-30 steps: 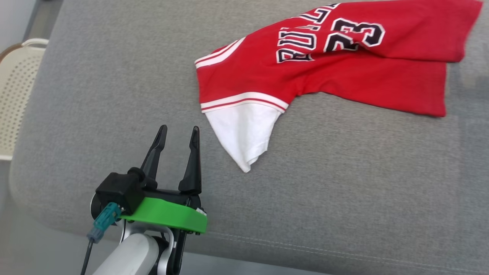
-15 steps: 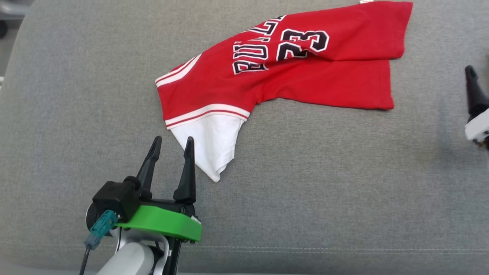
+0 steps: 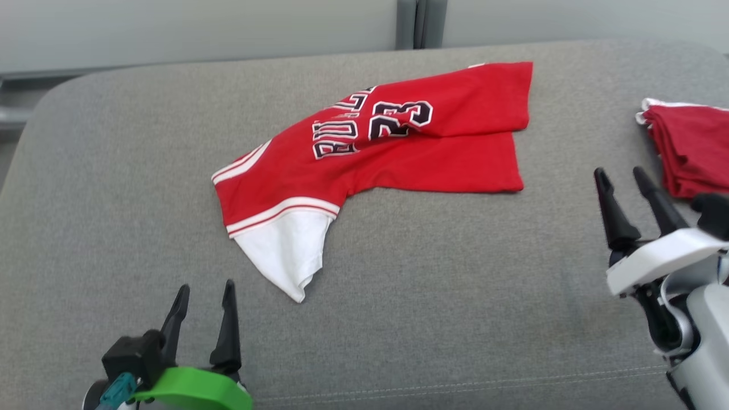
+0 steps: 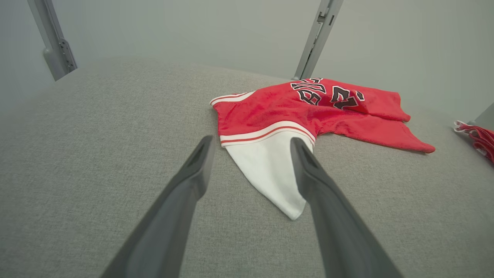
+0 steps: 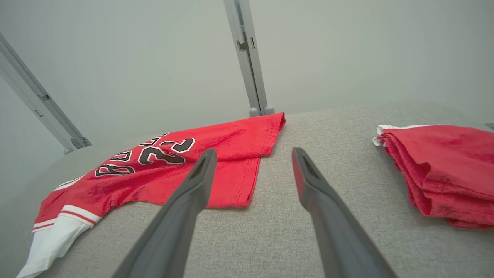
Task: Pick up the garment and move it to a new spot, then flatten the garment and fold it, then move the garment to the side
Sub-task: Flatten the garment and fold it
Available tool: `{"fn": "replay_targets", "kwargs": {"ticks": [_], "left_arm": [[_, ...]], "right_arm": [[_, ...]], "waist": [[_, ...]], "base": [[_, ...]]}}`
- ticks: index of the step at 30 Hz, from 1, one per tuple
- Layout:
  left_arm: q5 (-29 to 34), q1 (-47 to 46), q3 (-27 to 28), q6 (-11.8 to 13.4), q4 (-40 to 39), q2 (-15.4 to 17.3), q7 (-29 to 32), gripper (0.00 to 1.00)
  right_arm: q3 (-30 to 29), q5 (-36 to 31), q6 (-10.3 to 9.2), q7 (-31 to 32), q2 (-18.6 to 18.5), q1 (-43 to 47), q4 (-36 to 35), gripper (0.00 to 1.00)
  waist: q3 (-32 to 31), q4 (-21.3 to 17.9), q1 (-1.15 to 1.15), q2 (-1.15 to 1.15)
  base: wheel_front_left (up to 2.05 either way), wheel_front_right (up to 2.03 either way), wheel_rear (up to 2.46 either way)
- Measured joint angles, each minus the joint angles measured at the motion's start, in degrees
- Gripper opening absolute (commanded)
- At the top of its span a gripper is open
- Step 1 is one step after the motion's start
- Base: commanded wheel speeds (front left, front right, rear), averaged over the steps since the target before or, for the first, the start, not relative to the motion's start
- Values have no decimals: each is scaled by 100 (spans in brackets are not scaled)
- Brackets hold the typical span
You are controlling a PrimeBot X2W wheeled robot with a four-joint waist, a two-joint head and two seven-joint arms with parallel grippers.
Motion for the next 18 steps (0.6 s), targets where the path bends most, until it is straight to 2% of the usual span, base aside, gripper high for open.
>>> {"fn": "replay_targets", "kwargs": {"ticks": [10,18], "left_arm": [[-109,737,322,67,-21,1,-20,100],[-24,1175,627,107,-147,-5,-26,100]], "right_arm": [[-472,-840,0,452,679,1089,-1155,100],[-632,-1098,0,736,1100,1512,-1645,100]], "waist": [[-776,-276,0,0],[-1103,-397,0,0]], "base": [[0,0,0],[0,0,0]]}}
